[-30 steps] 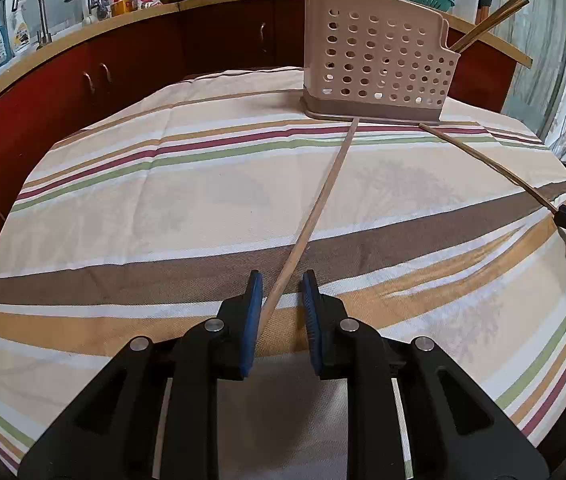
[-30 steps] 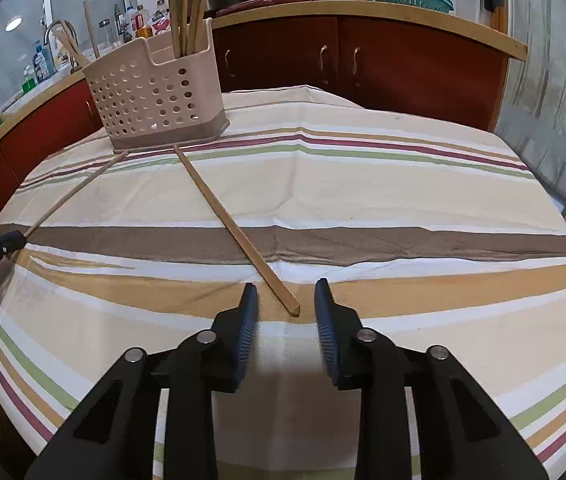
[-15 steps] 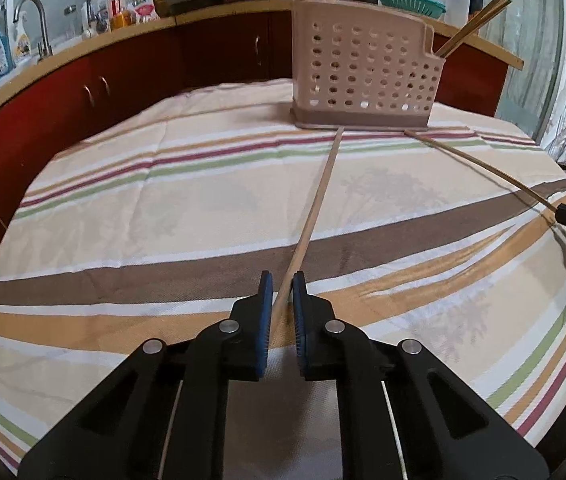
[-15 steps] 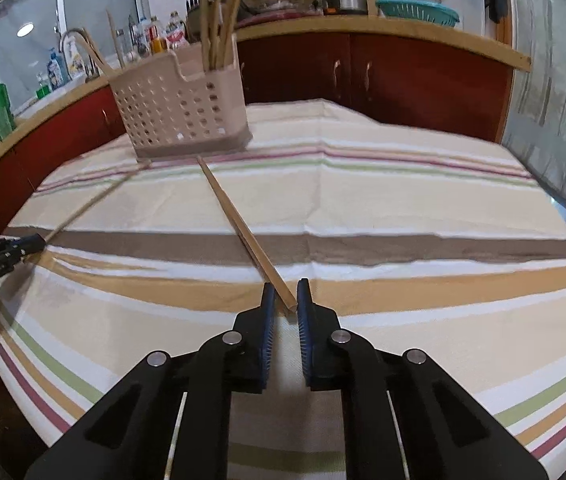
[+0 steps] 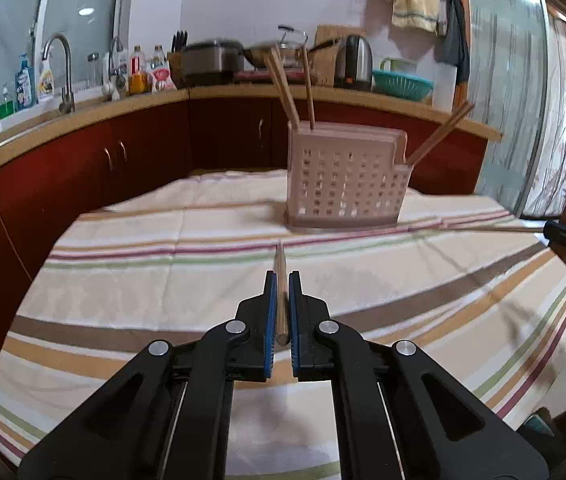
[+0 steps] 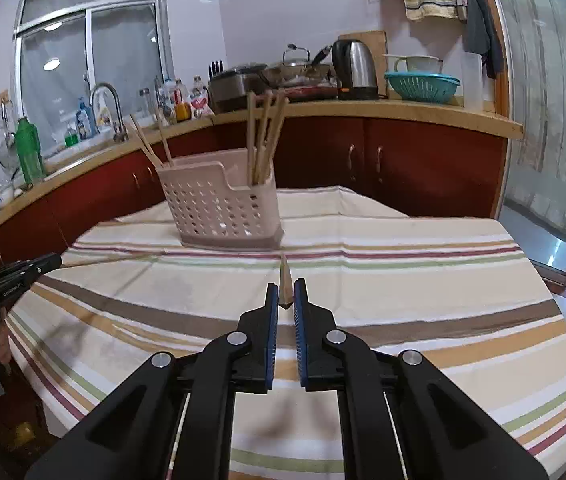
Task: Organize utensils
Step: 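Lift both held chopsticks upright and carry them over the plastic holder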
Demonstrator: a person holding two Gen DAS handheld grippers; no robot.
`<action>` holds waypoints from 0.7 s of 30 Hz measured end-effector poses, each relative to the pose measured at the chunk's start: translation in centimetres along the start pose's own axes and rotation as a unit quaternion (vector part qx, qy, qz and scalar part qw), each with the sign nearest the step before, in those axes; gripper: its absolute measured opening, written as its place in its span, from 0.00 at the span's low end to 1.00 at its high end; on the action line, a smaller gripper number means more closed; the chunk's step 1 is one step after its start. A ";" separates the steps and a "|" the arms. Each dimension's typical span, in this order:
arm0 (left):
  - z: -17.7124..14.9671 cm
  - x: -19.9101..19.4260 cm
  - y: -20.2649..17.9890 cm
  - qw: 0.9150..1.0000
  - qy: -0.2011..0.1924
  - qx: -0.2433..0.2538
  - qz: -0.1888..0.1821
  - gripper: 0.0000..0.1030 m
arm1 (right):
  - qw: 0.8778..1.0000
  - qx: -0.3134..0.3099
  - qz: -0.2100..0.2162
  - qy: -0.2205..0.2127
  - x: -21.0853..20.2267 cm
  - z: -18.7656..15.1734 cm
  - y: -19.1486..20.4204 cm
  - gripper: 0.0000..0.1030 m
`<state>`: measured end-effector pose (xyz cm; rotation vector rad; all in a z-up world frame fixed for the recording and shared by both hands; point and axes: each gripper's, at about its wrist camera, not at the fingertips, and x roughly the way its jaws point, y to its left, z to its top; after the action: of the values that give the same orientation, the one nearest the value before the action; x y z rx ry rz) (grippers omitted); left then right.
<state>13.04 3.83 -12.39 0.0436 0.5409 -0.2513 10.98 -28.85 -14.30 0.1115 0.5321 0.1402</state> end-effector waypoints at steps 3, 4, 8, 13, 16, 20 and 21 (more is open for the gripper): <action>0.9 -0.8 -0.2 1.000 -0.021 -0.004 -0.001 0.06 | 1.000 -0.002 0.003 -0.011 -0.3 0.5 0.4 0.09; 1.1 -0.9 -0.3 1.000 -0.026 -0.004 -0.001 0.06 | 1.000 -0.002 0.004 -0.013 -0.4 0.7 0.4 0.08; 2.5 -1.3 -0.5 0.999 -0.048 -0.005 -0.002 0.06 | 1.000 -0.005 0.008 -0.023 -0.4 1.4 0.7 0.08; 4.1 -1.4 -0.5 0.998 -0.065 -0.007 -0.005 0.06 | 0.999 -0.010 0.014 -0.037 -0.2 3.1 1.1 0.08; 5.1 -1.3 -0.5 0.997 -0.073 -0.008 -0.006 0.06 | 0.999 -0.018 0.015 -0.041 0.0 4.1 1.4 0.08; 6.4 -1.2 -0.5 0.997 -0.079 -0.009 -0.012 0.06 | 0.998 -0.026 0.021 -0.049 0.1 5.3 1.7 0.07; 6.5 -1.2 -0.5 0.997 -0.081 -0.007 -0.013 0.06 | 0.998 -0.028 0.022 -0.050 0.1 5.6 1.8 0.07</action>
<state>15.23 2.96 -6.16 0.0017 0.3820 -0.2734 13.69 -27.41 -9.30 0.0753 0.4249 0.1916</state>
